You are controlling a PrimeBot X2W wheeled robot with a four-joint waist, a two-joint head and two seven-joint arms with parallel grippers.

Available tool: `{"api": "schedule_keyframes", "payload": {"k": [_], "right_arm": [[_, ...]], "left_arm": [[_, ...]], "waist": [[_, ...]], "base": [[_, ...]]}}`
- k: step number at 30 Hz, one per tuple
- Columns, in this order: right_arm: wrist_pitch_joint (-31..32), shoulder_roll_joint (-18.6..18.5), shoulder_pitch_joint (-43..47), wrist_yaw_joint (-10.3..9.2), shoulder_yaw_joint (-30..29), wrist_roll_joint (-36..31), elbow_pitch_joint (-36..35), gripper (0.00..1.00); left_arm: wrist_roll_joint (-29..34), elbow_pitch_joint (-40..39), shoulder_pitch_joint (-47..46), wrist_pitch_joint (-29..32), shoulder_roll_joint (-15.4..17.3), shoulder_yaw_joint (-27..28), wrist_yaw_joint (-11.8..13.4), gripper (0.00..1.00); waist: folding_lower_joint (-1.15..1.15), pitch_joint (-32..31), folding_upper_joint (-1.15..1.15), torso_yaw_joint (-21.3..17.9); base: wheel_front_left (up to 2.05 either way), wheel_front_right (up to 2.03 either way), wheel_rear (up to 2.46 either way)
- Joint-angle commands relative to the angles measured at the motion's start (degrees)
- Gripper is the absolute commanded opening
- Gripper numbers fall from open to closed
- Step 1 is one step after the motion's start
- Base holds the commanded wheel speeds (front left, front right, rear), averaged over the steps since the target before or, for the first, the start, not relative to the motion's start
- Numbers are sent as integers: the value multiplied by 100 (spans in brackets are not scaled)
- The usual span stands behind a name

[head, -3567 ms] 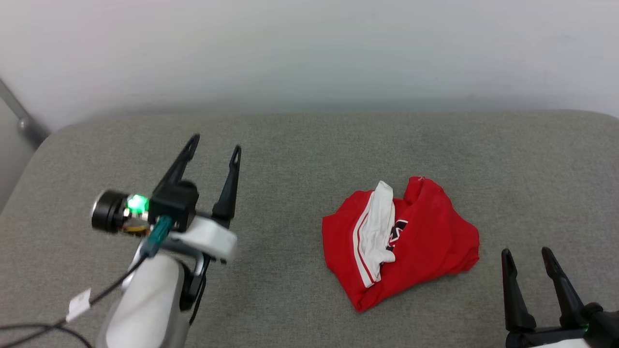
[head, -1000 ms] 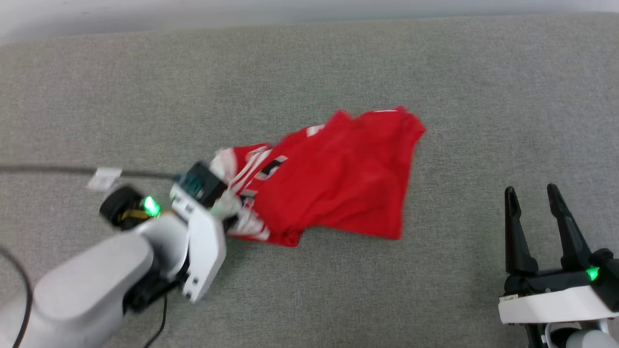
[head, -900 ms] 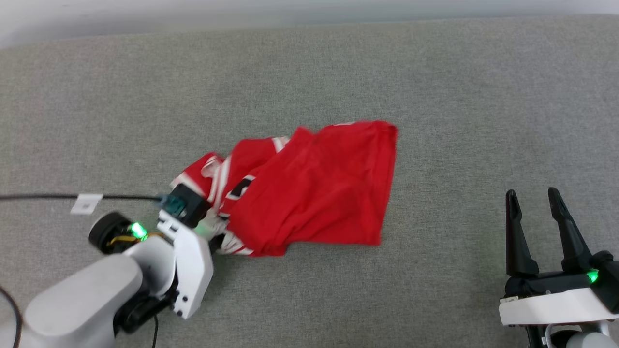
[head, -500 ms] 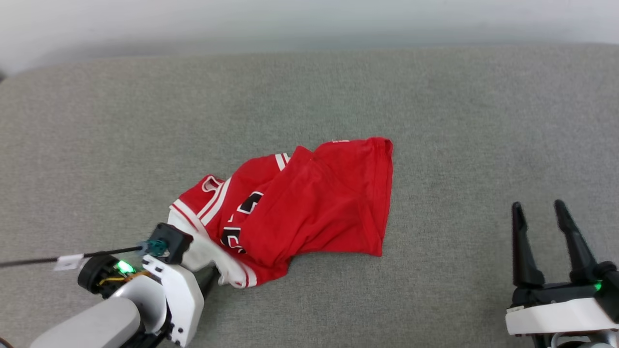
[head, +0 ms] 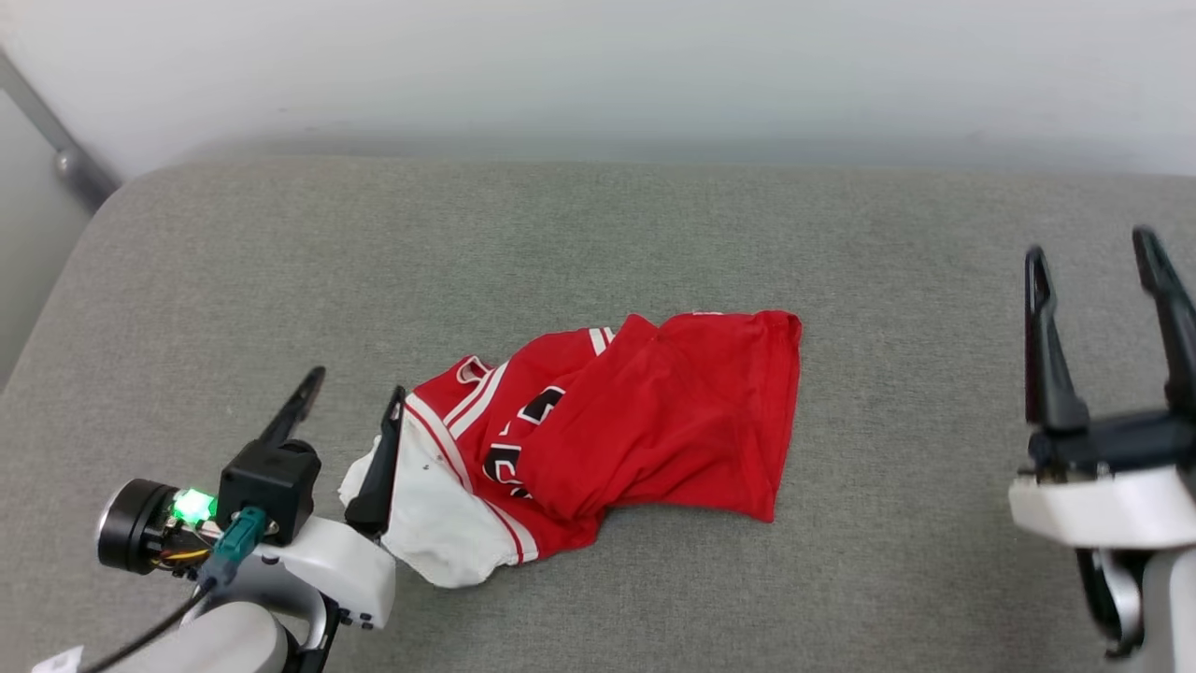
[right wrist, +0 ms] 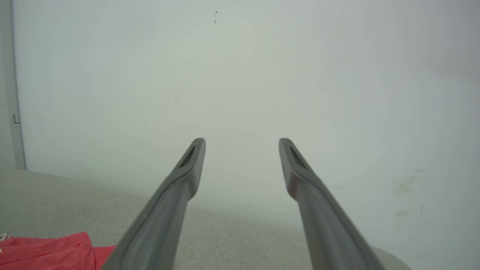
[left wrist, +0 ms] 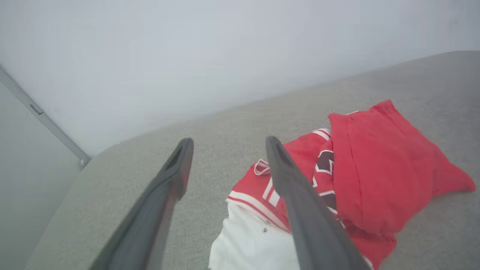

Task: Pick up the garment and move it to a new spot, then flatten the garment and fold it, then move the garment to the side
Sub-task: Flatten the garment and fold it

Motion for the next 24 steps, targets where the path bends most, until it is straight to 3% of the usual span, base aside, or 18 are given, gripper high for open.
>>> {"api": "schedule_keyframes", "payload": {"k": [1, 7, 14, 17, 21, 23, 24], "right_arm": [[-9, -250, -301, -8, 160, -52, 64, 100], [83, -1193, -1412, -8, 1282, 196, 836, 100], [2272, -2335, -2960, -8, 3708, 1772, 1462, 100], [3132, -2733, -3680, -8, 4728, 2590, 1550, 100], [4221, -3109, -4569, -8, 6008, 3489, 1750, 100], [4448, -3158, -4811, -8, 6260, 3658, 1813, 100], [4867, -3221, -5207, -8, 6728, 3943, 1974, 100]], "left_arm": [[163, -24, 124, -80, -67, 107, 205, 100], [855, -276, 526, -154, -425, 790, 844, 100], [1784, -656, 1198, -146, -1026, 1824, 1186, 100], [2060, -696, 1449, -147, -1372, 2258, 1101, 100], [2371, -614, 1692, -147, -1830, 2730, 807, 100], [2457, -602, 1713, -147, -1956, 2832, 722, 100], [2624, -540, 1749, -147, -2182, 3014, 526, 100]], "waist": [[1, -2, 0, 46], [1, 50, 0, 100], [1, 278, 0, 192], [1, 454, 0, 245], [1, 733, 0, 327], [1, 813, 0, 354], [1, 986, 0, 416]], "base": [[0, 0, 0], [0, 0, 0], [0, 0, 0], [0, 0, 0], [0, 0, 0], [0, 0, 0], [0, 0, 0]]}}
